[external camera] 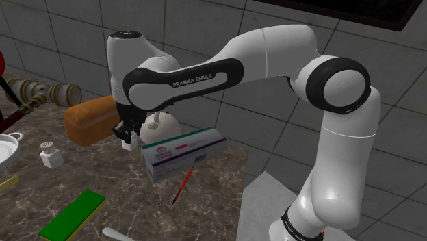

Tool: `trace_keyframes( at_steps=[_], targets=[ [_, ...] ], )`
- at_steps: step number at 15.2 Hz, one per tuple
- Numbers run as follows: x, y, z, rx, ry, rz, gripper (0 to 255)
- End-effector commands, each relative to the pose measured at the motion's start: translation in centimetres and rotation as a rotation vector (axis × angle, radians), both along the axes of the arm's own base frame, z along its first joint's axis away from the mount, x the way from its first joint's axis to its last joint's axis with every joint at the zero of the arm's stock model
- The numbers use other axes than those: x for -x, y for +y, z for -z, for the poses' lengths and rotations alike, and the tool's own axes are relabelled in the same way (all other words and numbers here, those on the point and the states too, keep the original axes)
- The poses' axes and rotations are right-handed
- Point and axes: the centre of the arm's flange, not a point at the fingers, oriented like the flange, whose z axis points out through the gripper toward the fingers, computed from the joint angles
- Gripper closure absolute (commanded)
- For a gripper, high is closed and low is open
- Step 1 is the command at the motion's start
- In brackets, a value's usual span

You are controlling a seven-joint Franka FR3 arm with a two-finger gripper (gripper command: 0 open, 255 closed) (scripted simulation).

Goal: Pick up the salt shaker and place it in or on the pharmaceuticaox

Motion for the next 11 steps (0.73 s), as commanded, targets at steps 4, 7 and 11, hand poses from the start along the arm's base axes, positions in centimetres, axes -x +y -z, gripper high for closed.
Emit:
trace_keyframes(
  at_steps=[4, 7, 11],
  targets=[
    [0.0, 0.0, -2.8, 0.000, 0.000, 0.000, 255],
    [0.0, 0.0, -4.3, 0.000, 0.000, 0.000, 255],
    [0.0, 0.0, -6.5, 0.000, 0.000, 0.000, 255]
  ],
)
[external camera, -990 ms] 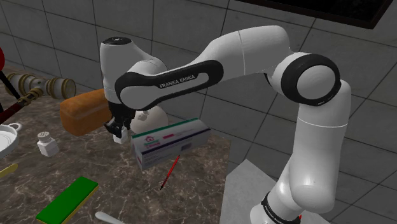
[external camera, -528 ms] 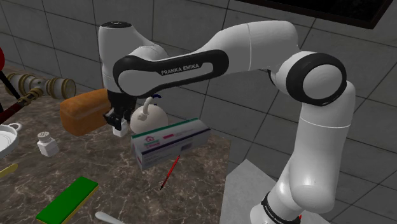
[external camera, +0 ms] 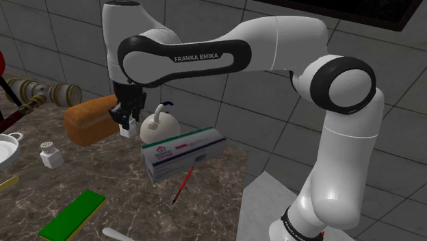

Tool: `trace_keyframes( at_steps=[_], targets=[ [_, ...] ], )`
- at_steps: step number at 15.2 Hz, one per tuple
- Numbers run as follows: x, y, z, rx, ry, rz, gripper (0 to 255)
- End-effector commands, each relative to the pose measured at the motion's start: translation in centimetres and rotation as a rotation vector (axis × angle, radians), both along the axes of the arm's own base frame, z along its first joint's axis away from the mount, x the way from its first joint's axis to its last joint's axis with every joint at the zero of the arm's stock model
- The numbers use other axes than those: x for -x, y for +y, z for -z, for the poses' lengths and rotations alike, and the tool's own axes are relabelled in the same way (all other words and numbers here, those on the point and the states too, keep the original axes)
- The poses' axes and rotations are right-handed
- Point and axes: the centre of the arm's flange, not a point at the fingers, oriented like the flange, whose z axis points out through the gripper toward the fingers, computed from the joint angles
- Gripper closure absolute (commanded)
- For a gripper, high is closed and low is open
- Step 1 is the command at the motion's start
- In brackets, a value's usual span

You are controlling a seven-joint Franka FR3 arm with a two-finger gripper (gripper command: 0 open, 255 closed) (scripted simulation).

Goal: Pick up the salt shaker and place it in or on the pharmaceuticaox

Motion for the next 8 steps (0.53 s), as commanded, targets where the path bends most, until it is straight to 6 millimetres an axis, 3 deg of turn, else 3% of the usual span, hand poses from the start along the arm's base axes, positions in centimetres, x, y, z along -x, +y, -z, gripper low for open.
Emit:
trace_keyframes(
  at_steps=[1, 3, 8],
  targets=[
    [0.1, -0.2, -0.9, 0.000, 0.001, 0.000, 255],
    [0.1, -0.2, -1.7, 0.000, 0.001, 0.000, 255],
    [2.5, -6.3, -2.1, 0.000, 0.001, 0.000, 255]
  ],
)
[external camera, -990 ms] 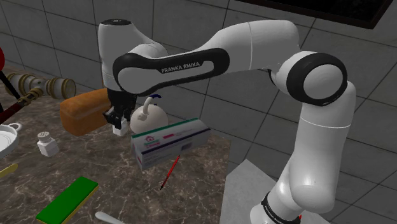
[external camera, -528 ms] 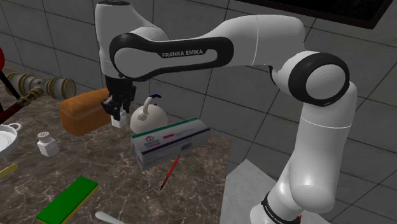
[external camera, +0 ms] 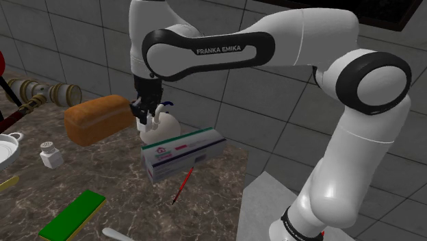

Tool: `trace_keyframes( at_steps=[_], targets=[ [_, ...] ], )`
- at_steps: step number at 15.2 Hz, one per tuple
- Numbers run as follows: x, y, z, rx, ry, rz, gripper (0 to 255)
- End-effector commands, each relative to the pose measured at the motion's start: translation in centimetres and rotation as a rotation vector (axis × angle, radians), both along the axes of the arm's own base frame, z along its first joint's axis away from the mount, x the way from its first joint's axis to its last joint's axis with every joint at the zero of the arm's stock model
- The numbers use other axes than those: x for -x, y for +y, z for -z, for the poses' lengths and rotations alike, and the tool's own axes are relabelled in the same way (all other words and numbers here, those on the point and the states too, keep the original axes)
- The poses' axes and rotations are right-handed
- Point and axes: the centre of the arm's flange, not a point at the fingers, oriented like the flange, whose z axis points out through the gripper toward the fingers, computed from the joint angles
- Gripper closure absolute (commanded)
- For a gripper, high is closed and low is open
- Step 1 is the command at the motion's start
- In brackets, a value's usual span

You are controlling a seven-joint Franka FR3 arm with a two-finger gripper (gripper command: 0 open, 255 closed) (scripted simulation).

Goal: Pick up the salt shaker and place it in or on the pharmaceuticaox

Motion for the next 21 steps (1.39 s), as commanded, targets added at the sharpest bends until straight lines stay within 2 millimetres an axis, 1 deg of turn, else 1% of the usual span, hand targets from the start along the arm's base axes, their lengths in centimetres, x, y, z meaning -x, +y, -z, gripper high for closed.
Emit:
trace_keyframes(
  at_steps=[1, 12, 21],
  targets=[
    [0.9, -2.6, -0.4, 0.000, 0.000, 0.000, 255],
    [6.3, -16.3, -1.3, 0.000, 0.000, 0.000, 255],
    [6.3, -16.3, 3.5, 0.000, 0.000, 0.000, 255]
  ],
)
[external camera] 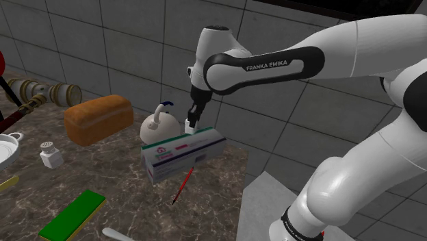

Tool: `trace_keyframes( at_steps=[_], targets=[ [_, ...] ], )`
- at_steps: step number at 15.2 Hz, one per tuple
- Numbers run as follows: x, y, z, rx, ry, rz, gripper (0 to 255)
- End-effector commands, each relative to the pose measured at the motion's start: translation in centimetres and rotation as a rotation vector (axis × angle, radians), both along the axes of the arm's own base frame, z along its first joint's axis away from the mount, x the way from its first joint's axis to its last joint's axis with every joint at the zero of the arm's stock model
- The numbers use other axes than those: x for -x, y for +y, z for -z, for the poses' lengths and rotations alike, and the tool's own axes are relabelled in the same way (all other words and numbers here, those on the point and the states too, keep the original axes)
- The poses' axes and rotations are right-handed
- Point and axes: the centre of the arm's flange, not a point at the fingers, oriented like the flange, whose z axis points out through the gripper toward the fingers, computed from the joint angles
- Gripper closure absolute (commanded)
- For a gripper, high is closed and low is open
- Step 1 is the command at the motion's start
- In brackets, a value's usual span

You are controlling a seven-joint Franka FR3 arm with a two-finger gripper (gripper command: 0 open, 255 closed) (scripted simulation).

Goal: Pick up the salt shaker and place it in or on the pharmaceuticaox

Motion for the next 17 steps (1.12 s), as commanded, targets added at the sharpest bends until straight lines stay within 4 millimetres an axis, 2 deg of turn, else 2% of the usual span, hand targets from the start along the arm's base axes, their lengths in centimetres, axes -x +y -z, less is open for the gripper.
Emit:
trace_keyframes(
  at_steps=[1, 7, 15, 16, 17],
  targets=[
    [0.0, 0.0, 1.2, 0.000, 0.000, 0.000, 255],
    [0.0, 0.0, 4.3, 0.000, 0.000, 0.000, 255],
    [0.0, 0.0, 4.3, 0.000, 0.000, 0.000, 255],
    [0.0, 0.0, 4.3, 0.000, 0.000, 0.000, 0],
    [0.0, 0.0, 4.3, 0.000, 0.000, 0.000, 0]
  ],
)
